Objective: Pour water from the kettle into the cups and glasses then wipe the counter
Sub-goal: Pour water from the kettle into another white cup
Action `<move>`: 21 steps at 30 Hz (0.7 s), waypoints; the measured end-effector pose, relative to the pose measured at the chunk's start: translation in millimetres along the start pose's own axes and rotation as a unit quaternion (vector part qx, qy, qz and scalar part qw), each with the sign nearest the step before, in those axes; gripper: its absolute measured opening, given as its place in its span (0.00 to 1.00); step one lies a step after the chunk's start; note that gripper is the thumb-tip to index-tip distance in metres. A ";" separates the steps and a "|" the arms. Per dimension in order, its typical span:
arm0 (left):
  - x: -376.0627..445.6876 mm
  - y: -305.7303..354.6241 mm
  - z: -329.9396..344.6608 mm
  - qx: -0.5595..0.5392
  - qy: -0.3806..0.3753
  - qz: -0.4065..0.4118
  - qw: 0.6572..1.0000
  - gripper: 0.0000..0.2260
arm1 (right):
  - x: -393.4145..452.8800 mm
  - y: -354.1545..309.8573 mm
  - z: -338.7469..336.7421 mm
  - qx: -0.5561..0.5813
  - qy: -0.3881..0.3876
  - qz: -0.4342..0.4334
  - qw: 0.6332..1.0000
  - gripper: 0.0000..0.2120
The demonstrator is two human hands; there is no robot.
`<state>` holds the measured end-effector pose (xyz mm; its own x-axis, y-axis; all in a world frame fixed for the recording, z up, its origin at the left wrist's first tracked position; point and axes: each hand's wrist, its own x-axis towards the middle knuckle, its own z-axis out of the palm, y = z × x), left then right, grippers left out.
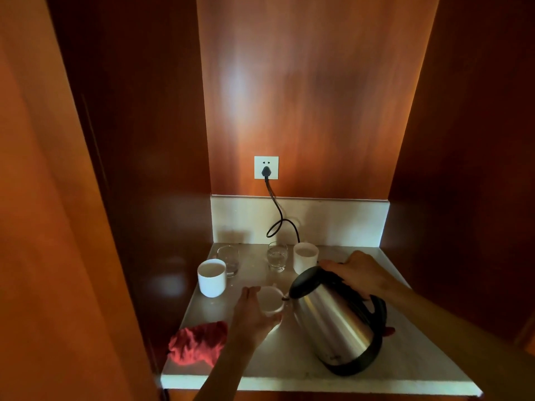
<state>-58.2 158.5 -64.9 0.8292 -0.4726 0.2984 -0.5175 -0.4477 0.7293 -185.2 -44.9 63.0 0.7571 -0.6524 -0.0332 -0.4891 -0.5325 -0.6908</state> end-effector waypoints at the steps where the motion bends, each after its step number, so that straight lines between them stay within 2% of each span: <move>1: 0.1 -0.3 0.1 0.000 -0.003 -0.001 1.000 0.28 | 1.1 -0.8 1.1 -0.005 -0.003 -0.001 1.000 0.25; 6: 0.3 -1.0 -0.6 0.004 -0.001 0.003 1.000 0.26 | 2.9 -7.3 1.8 -0.033 -0.011 -0.017 0.999 0.25; 13: 2.0 -4.5 1.2 0.015 -0.016 -0.032 0.999 0.37 | 6.1 -14.2 0.1 -0.061 -0.023 -0.022 0.998 0.24; 17: 1.1 -4.5 1.2 0.025 -0.009 -0.033 0.999 0.36 | 10.7 -16.3 0.3 -0.078 -0.036 -0.021 0.996 0.26; 21: 1.0 -4.7 1.2 0.020 -0.007 -0.033 0.999 0.36 | 16.2 -22.4 0.4 -0.109 -0.023 -0.037 0.993 0.25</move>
<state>-55.3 159.2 -68.8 0.8593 -0.4510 0.2414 -0.4697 -0.5087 0.7215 -161.8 -43.3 77.7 0.8114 -0.5840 -0.0242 -0.5091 -0.6857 -0.5202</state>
